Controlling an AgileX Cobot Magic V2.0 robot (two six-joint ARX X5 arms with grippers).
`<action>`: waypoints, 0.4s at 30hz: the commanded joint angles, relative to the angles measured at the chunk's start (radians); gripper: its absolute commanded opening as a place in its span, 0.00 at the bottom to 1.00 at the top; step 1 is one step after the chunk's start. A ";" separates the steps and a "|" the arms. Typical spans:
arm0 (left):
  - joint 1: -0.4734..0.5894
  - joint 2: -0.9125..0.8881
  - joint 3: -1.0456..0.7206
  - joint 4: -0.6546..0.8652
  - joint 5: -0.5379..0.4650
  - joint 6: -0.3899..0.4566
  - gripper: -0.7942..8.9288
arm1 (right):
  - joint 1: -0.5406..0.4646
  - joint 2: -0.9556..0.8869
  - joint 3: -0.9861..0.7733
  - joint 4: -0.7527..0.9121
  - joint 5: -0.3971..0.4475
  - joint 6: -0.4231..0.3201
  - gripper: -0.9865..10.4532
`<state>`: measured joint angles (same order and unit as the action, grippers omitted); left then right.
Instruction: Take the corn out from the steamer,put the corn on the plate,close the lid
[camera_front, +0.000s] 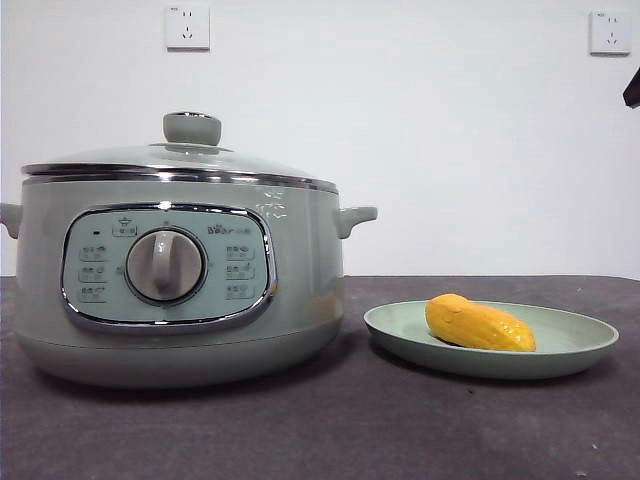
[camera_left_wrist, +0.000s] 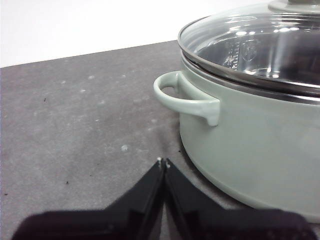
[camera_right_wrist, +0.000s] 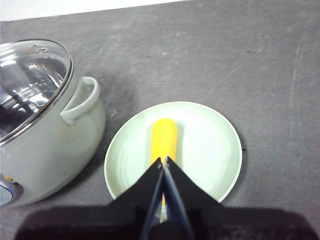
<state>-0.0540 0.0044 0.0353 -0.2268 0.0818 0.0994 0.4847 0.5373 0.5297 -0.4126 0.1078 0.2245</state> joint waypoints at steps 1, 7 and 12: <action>0.003 -0.003 -0.015 0.002 -0.002 -0.010 0.08 | -0.005 -0.017 -0.007 -0.004 0.021 -0.060 0.09; 0.003 -0.003 -0.015 0.002 -0.002 -0.010 0.08 | -0.103 -0.119 -0.058 0.040 0.005 -0.266 0.09; 0.003 -0.003 -0.015 0.002 -0.002 -0.010 0.08 | -0.257 -0.250 -0.210 0.265 -0.155 -0.294 0.09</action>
<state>-0.0540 0.0044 0.0353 -0.2268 0.0814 0.0956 0.2451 0.3038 0.3496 -0.1799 -0.0280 -0.0422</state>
